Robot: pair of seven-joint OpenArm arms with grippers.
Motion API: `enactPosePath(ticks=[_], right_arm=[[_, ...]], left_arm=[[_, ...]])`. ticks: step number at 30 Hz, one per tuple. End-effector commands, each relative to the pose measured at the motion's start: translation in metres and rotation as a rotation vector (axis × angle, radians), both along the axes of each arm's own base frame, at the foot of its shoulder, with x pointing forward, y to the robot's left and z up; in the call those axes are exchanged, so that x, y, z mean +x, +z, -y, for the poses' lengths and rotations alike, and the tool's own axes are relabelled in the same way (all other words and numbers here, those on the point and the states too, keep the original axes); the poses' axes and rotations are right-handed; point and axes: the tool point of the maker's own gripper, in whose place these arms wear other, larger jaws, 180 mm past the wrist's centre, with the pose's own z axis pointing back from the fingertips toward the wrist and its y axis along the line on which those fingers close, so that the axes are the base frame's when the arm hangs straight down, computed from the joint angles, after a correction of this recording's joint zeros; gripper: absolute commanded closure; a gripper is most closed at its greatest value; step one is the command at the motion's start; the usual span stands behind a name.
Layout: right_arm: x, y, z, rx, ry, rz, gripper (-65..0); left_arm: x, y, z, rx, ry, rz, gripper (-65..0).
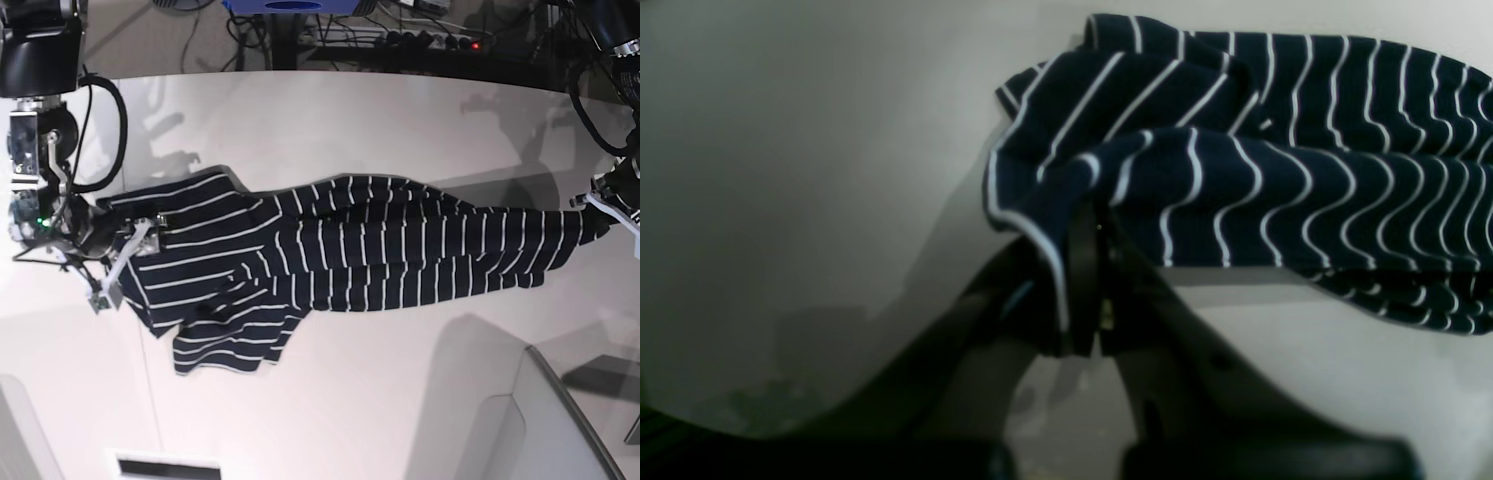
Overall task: Layout the t-shirt on the table in an organized manner, then fold the t-shirt properly
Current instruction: 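Drag the shirt with both grippers away from the table center, spreading it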
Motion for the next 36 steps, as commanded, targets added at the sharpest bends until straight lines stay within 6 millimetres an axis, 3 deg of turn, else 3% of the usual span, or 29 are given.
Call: enactPosePath(ticks=[1,6,8,16,18,22,29,36], right_arm=[[0.011,0.009,0.005,-0.006,-0.003,0.035,-48.2],[0.007,0.000,0.007,-0.003,-0.011,0.005,-48.0],[0.006,-0.001,0.007,-0.003,-0.011,0.004,-44.6],[0.003,-0.002,0.001,0.006,-0.006,-0.006,-6.3],[0.001,-0.003,0.001,0.007,-0.006,-0.011,0.0],[-0.002,0.007,-0.001,-0.008,0.011,-0.016,-0.6],[-0.011,0.053,-0.001,-0.064,0.038,0.039,-0.6],[-0.052,0.082,0.023,-0.120,-0.028,0.064,-0.6]], left_arm=[[0.008,0.016,-0.006,0.028,-0.007,0.046,0.0],[0.008,0.016,-0.007,0.028,-0.004,0.047,0.0],[0.008,0.016,-0.007,0.027,-0.003,0.048,0.0],[0.008,0.016,-0.007,0.027,-0.004,0.047,0.0],[0.008,0.016,-0.006,0.025,-0.004,0.047,0.0],[0.008,0.016,-0.007,0.027,-0.003,0.048,0.0],[0.007,0.016,-0.007,0.027,-0.001,0.047,0.0],[-0.003,0.030,0.002,0.086,-0.056,0.054,0.0]])
